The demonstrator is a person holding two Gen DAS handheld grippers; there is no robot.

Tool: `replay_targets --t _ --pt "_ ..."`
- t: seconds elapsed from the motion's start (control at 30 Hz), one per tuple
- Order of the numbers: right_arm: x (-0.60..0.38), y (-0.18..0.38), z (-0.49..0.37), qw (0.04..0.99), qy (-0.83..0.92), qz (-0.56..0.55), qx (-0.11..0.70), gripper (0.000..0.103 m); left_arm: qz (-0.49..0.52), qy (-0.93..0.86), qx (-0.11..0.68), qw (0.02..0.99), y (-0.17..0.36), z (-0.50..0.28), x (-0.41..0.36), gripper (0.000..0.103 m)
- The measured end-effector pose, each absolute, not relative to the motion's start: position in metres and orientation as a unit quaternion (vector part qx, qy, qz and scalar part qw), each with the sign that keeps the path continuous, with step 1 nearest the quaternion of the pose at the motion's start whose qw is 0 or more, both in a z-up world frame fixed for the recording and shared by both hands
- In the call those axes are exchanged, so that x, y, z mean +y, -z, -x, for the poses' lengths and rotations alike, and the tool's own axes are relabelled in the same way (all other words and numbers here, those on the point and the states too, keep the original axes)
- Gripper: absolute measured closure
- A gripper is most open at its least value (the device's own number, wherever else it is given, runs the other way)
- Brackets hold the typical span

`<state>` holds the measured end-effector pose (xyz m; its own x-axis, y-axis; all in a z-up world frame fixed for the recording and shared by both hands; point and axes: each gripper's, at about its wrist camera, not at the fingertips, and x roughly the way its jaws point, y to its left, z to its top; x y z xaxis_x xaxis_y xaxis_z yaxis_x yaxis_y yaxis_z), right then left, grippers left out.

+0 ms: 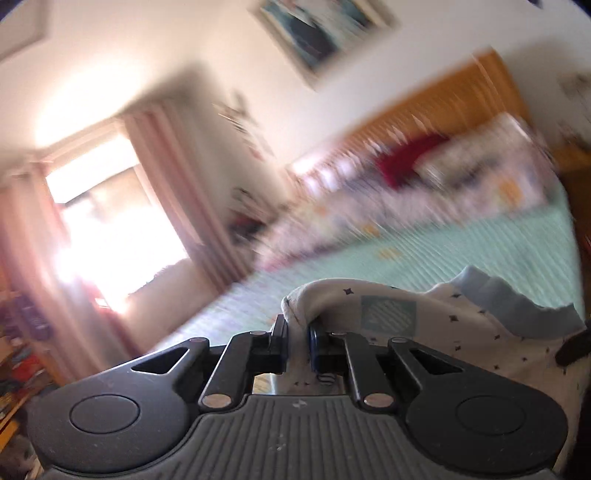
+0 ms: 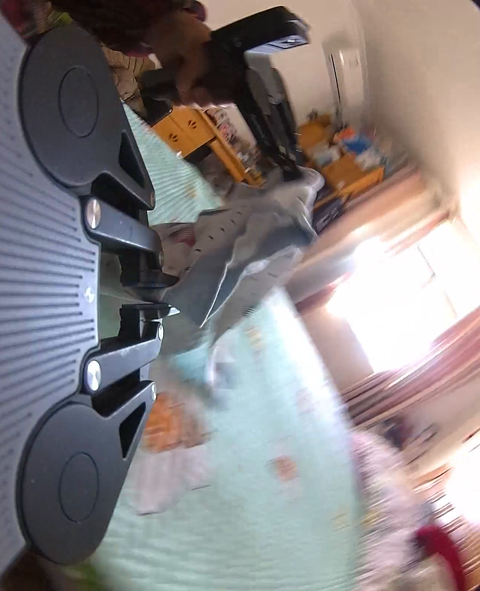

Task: Fold clothes

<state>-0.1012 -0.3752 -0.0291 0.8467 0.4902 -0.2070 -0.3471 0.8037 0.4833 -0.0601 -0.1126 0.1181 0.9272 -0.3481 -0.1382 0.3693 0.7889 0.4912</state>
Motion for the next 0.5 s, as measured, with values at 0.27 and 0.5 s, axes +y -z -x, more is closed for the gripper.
replay_targets --t 0.27,0.5 --pt "-0.353 -0.099 0.093 0.967 -0.229 -0.113 0.004 0.094 -0.224 0.119 -0.124 0.959 -0.219 0.136 -0.061 0.091" --pt "-0.333 -0.223 0.099 0.959 -0.246 -0.053 -0.131 0.094 -0.237 0.071 -0.210 0.946 -0.293 0.176 -0.059 0.091"
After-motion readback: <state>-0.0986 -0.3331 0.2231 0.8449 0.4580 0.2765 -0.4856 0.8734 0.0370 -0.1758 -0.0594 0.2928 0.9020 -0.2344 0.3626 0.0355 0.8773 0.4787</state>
